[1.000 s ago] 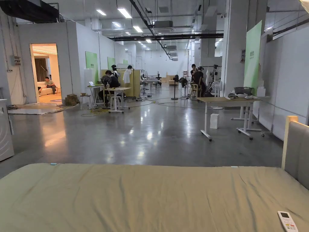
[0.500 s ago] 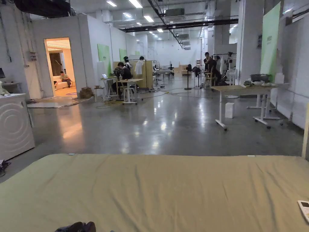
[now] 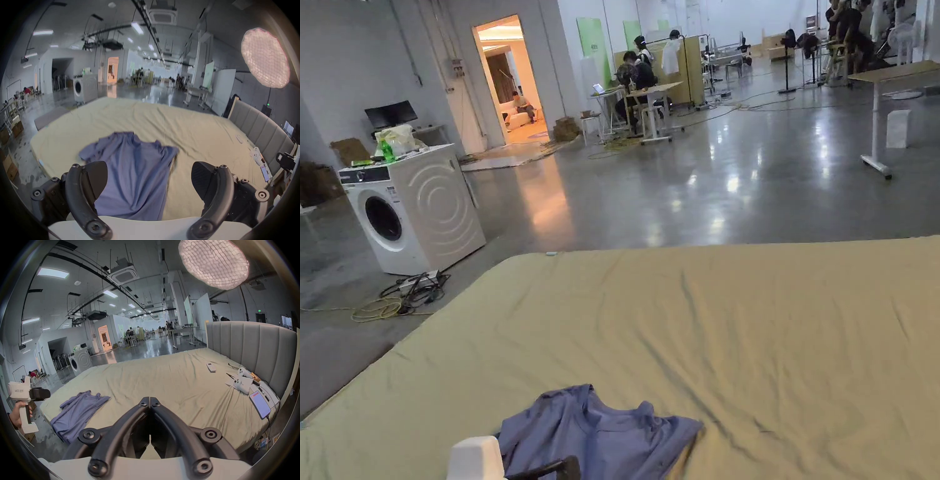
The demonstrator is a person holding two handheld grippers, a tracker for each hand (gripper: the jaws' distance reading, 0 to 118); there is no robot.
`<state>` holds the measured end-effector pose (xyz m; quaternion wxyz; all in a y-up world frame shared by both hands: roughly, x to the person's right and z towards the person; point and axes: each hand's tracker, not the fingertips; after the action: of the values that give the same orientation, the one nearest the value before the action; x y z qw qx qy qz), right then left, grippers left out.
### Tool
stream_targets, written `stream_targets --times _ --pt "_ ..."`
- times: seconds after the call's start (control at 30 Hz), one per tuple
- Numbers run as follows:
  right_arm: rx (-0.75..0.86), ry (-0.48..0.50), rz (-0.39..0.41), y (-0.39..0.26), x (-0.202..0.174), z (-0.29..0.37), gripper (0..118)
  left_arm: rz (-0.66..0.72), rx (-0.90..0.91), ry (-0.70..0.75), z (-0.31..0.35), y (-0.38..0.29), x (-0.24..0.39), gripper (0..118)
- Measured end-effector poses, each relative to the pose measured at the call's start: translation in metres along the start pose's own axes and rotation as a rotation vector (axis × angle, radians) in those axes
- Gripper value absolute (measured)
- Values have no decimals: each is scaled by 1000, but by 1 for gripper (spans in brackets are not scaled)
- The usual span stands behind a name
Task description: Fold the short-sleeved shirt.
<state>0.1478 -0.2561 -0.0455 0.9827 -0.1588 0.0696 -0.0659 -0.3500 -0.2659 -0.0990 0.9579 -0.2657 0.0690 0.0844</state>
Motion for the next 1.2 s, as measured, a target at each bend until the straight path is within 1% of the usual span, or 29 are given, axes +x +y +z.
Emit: stream_targets --times 0.1,0.2,0.3,0.37,0.4,0.43,0.5,0.53,0.6,0.67,0.7,0.73,0.77,0.83,0.87,0.93,0.97,1.03,1.13,1.2 --pt "-45 -25 8 -9 3 -12 0 31 -99 -14 -61 -9 -7 106" --pt "-117 -44 -5 -22 8 -24 0 27 -209 -50 -126 -11 -8 106" --pt "-181 -71 -3 -35 14 -32 0 38 -328 -9 -183 -14 -17 106" --pt "-210 -92 -7 -44 19 -35 0 16 -364 43 -203 -17 -19 106" --pt "-223 -92 -22 -48 22 -37 0 7 -368 52 -214 -19 -20 106" --pt "-230 -64 -72 -52 27 -37 0 5 -366 55 -223 -22 -21 106" --pt "-238 -40 -143 -57 31 -36 0 -1 -386 59 -238 -29 -22 102" --pt "-242 -36 -165 -59 33 -36 0 -7 -400 56 -244 -31 -21 99" --pt "-249 -37 -162 -62 35 -36 0 -35 -421 79 -254 -38 -19 99" --pt "-267 -43 -148 -65 33 -37 0 -98 -399 78 -253 -38 -16 99" --pt "-277 -47 -136 -67 33 -37 0 -112 -400 75 -252 -38 -16 99" --pt "-288 -51 -127 -69 33 -38 0 -95 -402 75 -250 -38 -15 97" --pt "-297 -53 -124 -71 33 -38 0 -89 -409 74 -250 -37 -16 90" --pt "-316 -52 -134 -75 34 -39 0 -94 -416 57 -248 -34 -17 72" --pt "-319 -52 -142 -77 35 -38 0 -115 -411 43 -246 -33 -16 51" --pt "-321 -33 -168 -80 38 -34 0 -124 -392 52 -243 -30 -16 18" --pt "-312 -12 -185 -80 39 -32 0 -118 -394 50 -242 -29 -17 10" --pt "-303 12 -213 -79 41 -27 0 -91 -397 58 -244 -28 -23 9" --pt "-296 1 -207 -75 42 -19 0 66 -402 43 -246 -22 -33 8" --pt "-287 -9 -197 -74 47 -13 0 144 -358 32 -235 -12 -39 8"
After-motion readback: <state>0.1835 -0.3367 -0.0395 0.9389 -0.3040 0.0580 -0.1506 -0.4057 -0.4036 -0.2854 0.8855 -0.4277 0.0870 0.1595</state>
